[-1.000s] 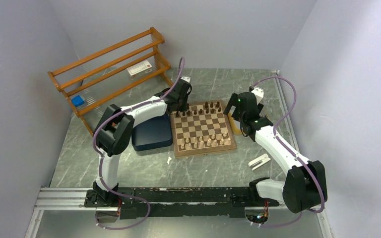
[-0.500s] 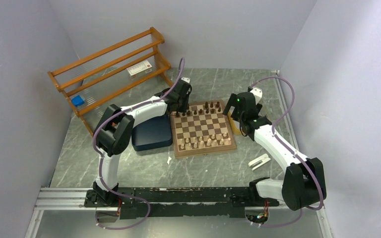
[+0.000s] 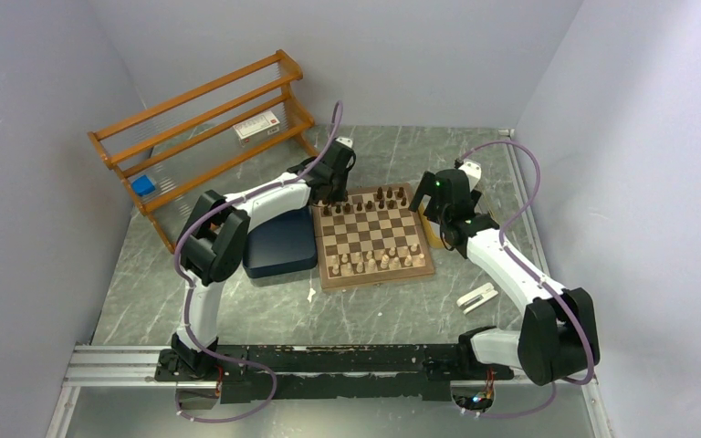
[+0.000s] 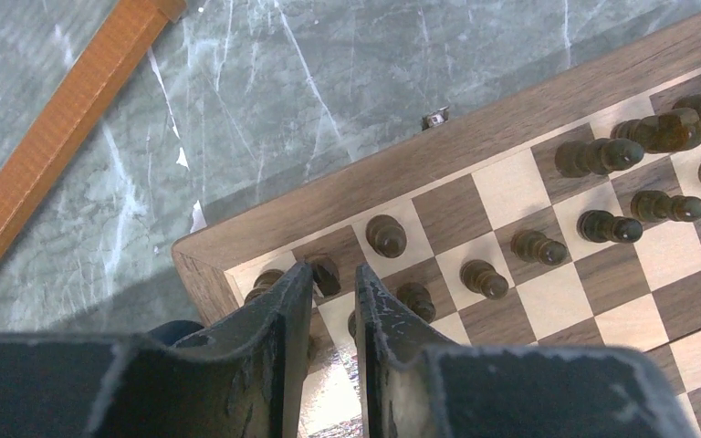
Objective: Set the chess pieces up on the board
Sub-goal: Place the chess piece on the chessboard.
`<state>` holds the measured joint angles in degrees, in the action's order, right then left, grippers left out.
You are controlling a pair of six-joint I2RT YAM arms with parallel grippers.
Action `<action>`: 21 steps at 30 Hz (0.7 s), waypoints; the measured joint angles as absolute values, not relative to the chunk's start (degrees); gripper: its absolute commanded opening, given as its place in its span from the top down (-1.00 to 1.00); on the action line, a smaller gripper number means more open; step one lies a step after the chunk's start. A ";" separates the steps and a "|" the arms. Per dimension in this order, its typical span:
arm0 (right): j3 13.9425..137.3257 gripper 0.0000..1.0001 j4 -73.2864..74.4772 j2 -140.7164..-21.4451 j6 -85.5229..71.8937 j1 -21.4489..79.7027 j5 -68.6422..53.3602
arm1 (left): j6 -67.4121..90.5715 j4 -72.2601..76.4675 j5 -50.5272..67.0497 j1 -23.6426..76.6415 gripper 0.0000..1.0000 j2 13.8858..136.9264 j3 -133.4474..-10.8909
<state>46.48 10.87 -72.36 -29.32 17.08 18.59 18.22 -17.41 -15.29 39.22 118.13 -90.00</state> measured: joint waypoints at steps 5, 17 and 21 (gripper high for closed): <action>46.48 -1.00 10.63 -73.03 -29.30 17.08 18.55 | 18.20 -17.56 -15.29 39.22 0.43 118.21 -90.17; 46.48 -1.00 10.59 -73.25 -29.15 17.08 18.46 | 18.24 -18.33 -15.88 39.22 0.54 118.19 -90.04; 46.48 -1.00 10.57 -73.25 -29.15 17.08 18.46 | 18.24 -18.37 -15.88 39.22 0.64 118.21 -89.78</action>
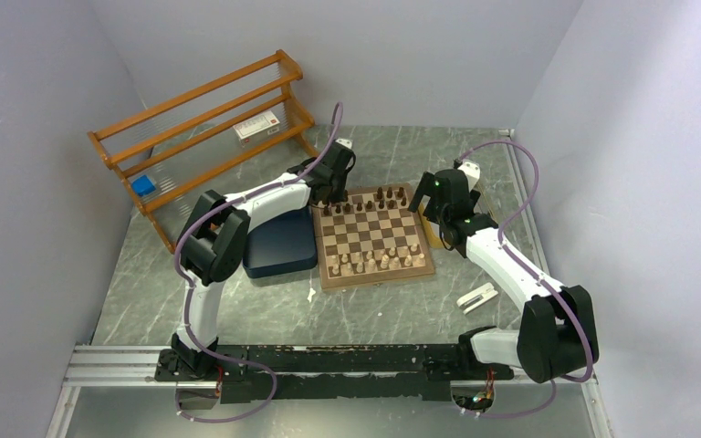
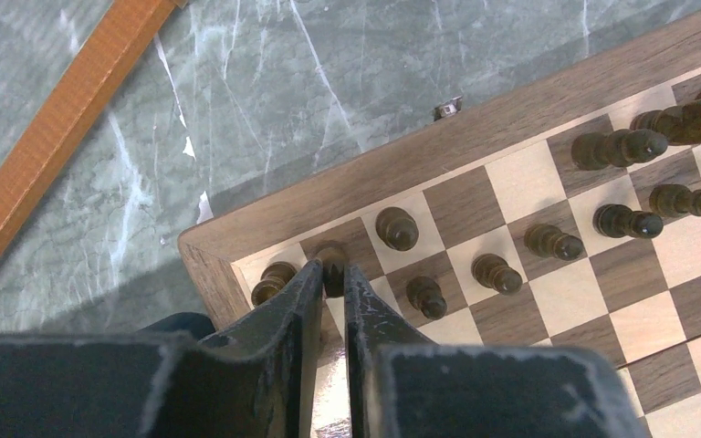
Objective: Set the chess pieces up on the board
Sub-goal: Place the chess piece on the chessboard.
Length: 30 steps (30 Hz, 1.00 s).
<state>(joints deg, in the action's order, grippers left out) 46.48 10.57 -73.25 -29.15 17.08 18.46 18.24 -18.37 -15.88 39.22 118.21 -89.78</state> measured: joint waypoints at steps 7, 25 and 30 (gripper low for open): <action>46.48 -1.00 10.57 -73.25 -29.12 17.08 18.48 | 18.24 -18.33 -15.81 39.22 0.77 118.21 -89.78; 46.26 -1.00 10.55 -73.25 -29.12 17.08 18.48 | 18.39 -18.87 -15.35 39.22 0.35 118.21 -89.80; 46.26 -1.00 10.41 -73.38 -29.12 17.08 18.46 | 18.37 -19.31 -15.33 39.22 0.20 118.21 -90.11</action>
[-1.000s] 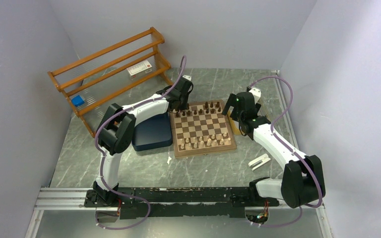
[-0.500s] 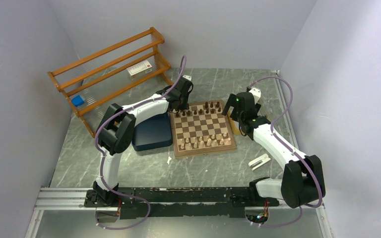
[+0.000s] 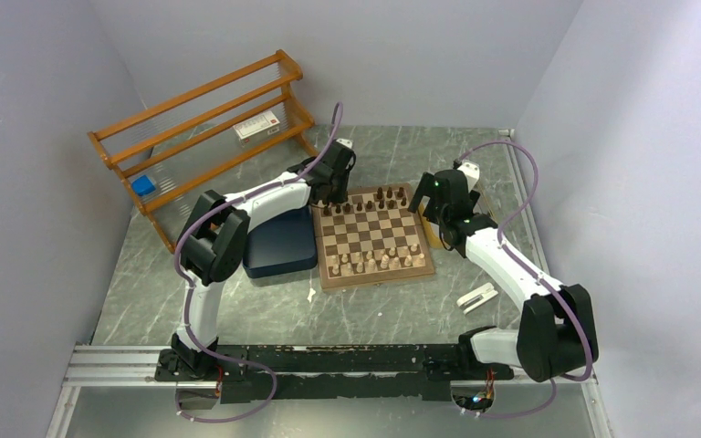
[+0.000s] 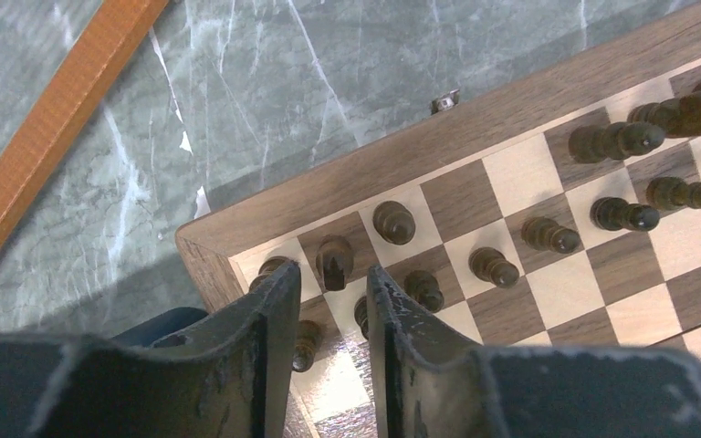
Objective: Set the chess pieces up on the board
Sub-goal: Place the chess piece on the chessboard, then pick up the chess piece from the storage box.
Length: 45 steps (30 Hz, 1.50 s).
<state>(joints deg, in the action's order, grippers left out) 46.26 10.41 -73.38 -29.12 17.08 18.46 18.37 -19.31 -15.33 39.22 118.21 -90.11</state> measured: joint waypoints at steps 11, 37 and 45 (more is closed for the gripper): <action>48.14 -0.74 12.60 -78.63 -29.08 16.75 21.58 | 16.64 -23.94 -15.16 39.20 -0.41 115.28 -96.95; 69.23 0.04 28.10 -99.48 -67.35 8.03 25.71 | 10.96 -28.60 -10.85 38.94 -0.96 81.65 -67.79; 70.17 0.03 32.82 -103.85 -78.17 7.44 25.87 | 9.87 -28.23 -10.83 38.94 -0.96 78.19 -66.59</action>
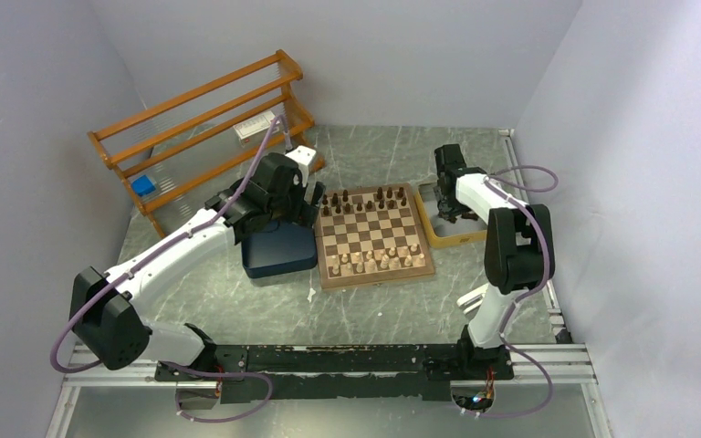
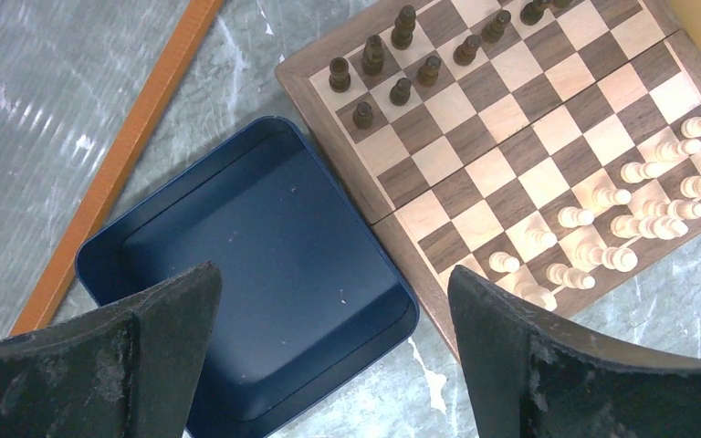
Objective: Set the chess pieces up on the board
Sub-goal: Pick up the chess piece from the storage box.
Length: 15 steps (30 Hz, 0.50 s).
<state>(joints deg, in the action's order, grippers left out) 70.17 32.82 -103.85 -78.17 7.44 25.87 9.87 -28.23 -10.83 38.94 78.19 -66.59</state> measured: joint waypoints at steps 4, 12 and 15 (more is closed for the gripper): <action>71.53 0.05 35.64 -105.27 -82.30 6.81 25.52 | 9.80 -28.12 -11.09 38.94 -0.96 78.15 -66.59; 72.29 0.10 36.82 -109.19 -85.43 5.58 23.51 | 9.69 -28.10 -12.08 38.94 -0.96 78.24 -66.57; 72.58 0.18 36.75 -109.32 -86.21 5.21 22.70 | 9.61 -28.10 -12.82 38.92 -0.96 78.24 -66.54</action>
<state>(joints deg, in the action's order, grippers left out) 72.58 36.75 -109.32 -86.21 5.21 22.70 9.61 -28.10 -12.82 38.92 78.24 -66.54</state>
